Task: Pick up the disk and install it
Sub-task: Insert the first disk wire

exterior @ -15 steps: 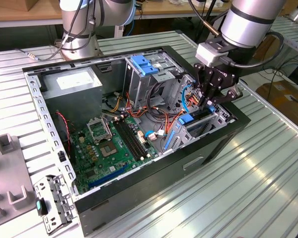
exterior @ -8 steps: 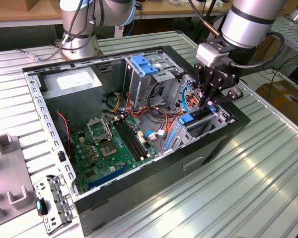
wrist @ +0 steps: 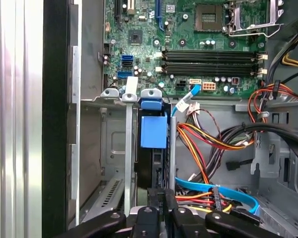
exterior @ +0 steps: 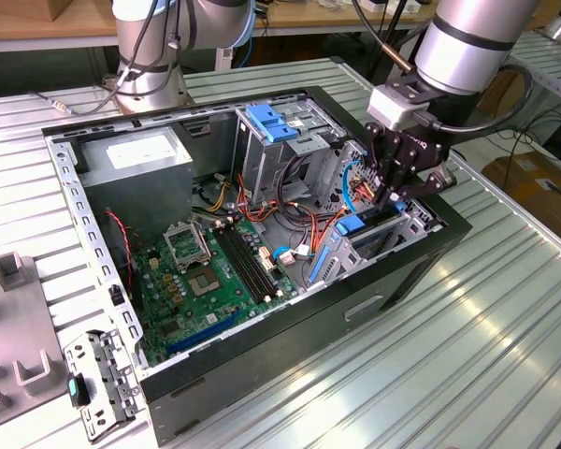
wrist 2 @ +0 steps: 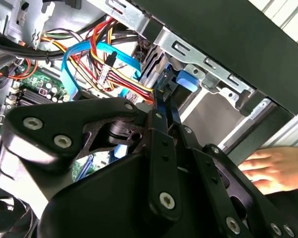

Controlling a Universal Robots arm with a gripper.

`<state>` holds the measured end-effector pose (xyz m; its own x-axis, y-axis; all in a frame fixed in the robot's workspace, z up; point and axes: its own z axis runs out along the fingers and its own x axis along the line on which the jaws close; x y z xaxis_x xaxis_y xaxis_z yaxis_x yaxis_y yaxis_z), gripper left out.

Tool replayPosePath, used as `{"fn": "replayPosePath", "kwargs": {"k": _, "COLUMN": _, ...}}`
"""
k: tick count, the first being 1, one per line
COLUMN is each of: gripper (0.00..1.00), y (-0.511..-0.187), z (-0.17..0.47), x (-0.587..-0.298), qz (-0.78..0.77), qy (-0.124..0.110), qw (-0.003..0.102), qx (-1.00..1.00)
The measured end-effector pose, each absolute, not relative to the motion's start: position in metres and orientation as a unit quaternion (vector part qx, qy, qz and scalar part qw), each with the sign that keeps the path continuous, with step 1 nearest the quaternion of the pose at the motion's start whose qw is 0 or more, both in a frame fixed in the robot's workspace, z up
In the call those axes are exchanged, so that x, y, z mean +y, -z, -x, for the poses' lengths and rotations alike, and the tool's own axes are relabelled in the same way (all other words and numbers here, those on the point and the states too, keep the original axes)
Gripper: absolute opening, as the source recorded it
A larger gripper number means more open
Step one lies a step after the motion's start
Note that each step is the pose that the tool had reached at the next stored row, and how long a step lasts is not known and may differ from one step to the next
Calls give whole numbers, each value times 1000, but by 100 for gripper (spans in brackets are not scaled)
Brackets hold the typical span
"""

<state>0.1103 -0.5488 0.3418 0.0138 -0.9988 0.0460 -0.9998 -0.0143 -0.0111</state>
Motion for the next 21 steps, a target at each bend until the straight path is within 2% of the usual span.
{"fn": "replayPosePath", "kwargs": {"k": 7, "gripper": 16, "y": -338, "z": -110, "x": -549, "qz": -712, "qy": -20, "qw": 12, "qx": -702}}
{"fn": "replayPosePath", "kwargs": {"k": 8, "gripper": 24, "y": -342, "z": -110, "x": -549, "qz": -712, "qy": -20, "qw": 12, "qx": -702}}
{"fn": "replayPosePath", "kwargs": {"k": 9, "gripper": 24, "y": -360, "z": -110, "x": -549, "qz": -712, "qy": -21, "qw": 12, "qx": -702}}
{"fn": "replayPosePath", "kwargs": {"k": 10, "gripper": 11, "y": -369, "z": -110, "x": -548, "qz": -712, "qy": -21, "qw": 12, "qx": -702}}
{"fn": "replayPosePath", "kwargs": {"k": 21, "gripper": 11, "y": -383, "z": -110, "x": -548, "qz": -712, "qy": -21, "qw": 11, "qx": -702}}
